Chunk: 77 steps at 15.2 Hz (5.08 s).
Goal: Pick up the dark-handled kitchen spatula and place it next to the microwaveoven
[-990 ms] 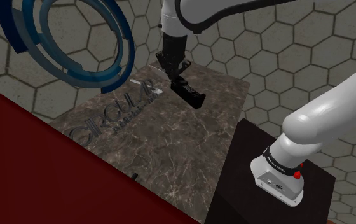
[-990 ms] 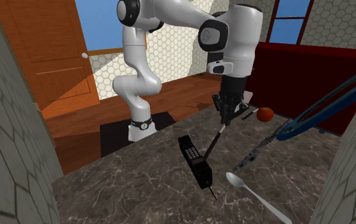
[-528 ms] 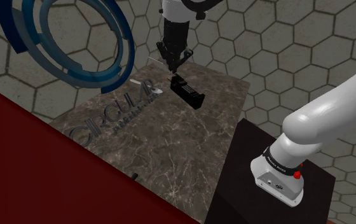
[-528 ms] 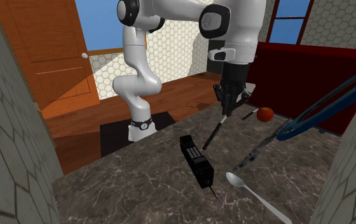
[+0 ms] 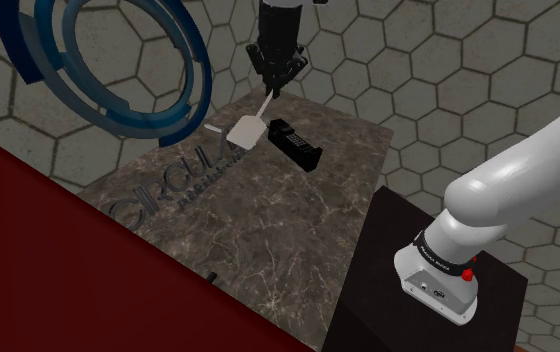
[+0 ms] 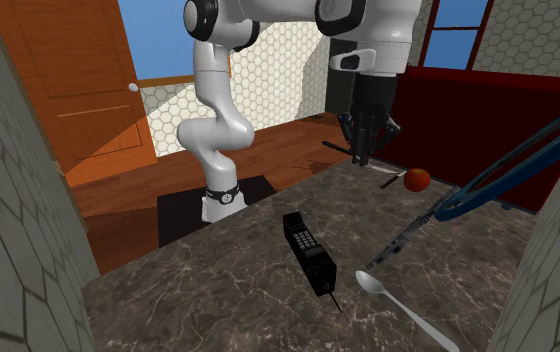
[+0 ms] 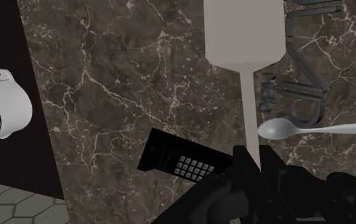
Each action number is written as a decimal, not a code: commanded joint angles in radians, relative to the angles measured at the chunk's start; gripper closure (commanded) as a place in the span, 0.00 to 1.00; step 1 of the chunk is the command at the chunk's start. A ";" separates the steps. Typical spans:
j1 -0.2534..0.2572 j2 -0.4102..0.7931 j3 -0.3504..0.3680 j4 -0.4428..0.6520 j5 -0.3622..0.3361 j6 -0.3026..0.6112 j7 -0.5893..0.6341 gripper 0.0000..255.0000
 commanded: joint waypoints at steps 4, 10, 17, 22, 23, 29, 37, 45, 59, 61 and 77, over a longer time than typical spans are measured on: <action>-0.003 0.002 -0.005 0.069 -0.003 -0.068 -0.003 1.00; -0.008 0.020 -0.003 0.165 -0.016 -0.150 0.004 1.00; -0.011 0.058 0.008 0.292 -0.040 -0.248 0.019 1.00; -0.010 0.098 0.023 0.394 -0.067 -0.322 0.037 1.00; -0.010 0.108 0.027 0.416 -0.074 -0.337 0.041 1.00; 0.004 0.179 0.057 0.562 -0.125 -0.435 0.075 1.00; 0.077 0.325 0.110 0.814 -0.248 -0.597 0.143 1.00; 0.135 0.250 0.168 0.750 -0.184 -0.593 0.288 1.00; 0.258 0.227 0.279 0.671 -0.154 -0.543 0.538 1.00; 0.237 0.182 0.259 0.611 -0.114 -0.505 0.510 1.00; 0.226 -0.022 0.149 0.248 0.043 -0.262 0.394 1.00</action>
